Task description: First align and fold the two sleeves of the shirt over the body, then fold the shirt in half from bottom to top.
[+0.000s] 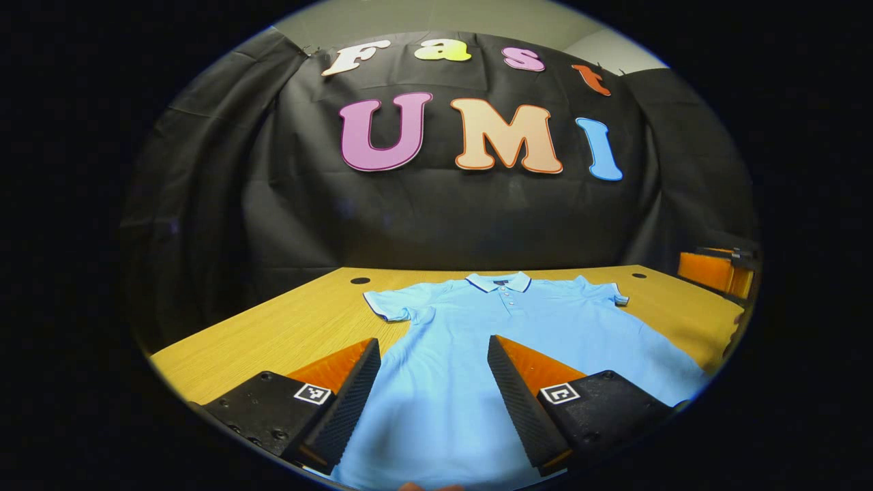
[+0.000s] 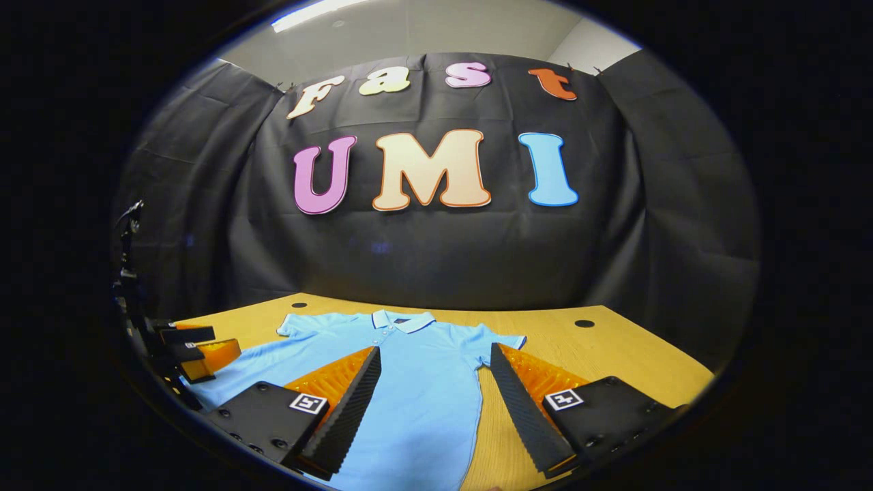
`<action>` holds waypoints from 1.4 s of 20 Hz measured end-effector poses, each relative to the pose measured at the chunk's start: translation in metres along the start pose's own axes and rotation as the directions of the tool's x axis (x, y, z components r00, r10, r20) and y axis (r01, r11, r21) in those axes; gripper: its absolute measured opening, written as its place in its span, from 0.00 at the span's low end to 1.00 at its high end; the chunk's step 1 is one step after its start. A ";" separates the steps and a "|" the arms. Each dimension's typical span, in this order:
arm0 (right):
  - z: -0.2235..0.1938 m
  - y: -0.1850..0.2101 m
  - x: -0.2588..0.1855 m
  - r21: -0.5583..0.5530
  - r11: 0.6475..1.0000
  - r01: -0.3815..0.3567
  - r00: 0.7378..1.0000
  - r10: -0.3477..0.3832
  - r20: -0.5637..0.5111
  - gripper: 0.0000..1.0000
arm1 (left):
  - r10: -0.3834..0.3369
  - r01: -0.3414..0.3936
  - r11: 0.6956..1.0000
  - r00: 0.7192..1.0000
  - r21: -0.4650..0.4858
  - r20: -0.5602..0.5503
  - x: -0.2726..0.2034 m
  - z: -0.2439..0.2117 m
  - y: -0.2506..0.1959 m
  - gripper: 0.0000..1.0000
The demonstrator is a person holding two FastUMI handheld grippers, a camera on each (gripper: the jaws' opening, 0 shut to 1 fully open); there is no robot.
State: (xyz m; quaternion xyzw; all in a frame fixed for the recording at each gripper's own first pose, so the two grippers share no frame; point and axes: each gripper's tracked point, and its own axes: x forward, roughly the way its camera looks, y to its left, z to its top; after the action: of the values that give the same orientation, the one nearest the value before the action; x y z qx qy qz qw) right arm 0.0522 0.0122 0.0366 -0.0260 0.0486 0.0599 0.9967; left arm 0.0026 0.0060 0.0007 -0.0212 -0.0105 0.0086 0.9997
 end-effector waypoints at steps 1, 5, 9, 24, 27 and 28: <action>0.006 -0.005 0.010 -0.007 1.000 0.006 1.000 -0.006 -0.017 1.00 | -0.001 0.001 1.000 1.000 0.000 0.004 -0.001 0.001 0.001 0.95; 0.011 -0.023 0.049 -0.070 0.997 0.018 0.995 -0.024 -0.095 1.00 | 0.001 -0.001 1.000 1.000 -0.006 0.024 -0.002 0.004 0.002 0.95; 0.007 -0.035 0.086 -0.002 1.000 0.018 0.984 -0.018 -0.175 1.00 | 0.001 -0.001 1.000 0.999 -0.004 0.036 -0.004 0.005 0.002 0.95; -0.074 -0.129 0.219 -0.055 0.986 0.157 0.873 -0.164 -0.459 0.98 | 0.003 -0.003 1.000 1.000 0.002 0.010 -0.002 0.004 0.003 0.95; -0.102 -0.130 0.227 -0.039 0.986 0.163 0.848 -0.160 -0.506 1.00 | 0.003 -0.003 1.000 1.000 0.001 -0.009 -0.002 0.001 0.003 0.95; -0.108 -0.131 0.230 -0.027 0.985 0.168 0.839 -0.157 -0.520 1.00 | 0.002 -0.002 1.000 1.000 0.001 -0.010 -0.003 0.002 0.003 0.95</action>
State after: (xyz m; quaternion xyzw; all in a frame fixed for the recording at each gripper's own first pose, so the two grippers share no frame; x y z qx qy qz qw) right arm 0.2849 -0.0972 -0.0877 -0.0353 0.3145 -0.0345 0.9480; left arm 0.0000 0.0088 0.0025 -0.0208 -0.0053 0.0092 0.9997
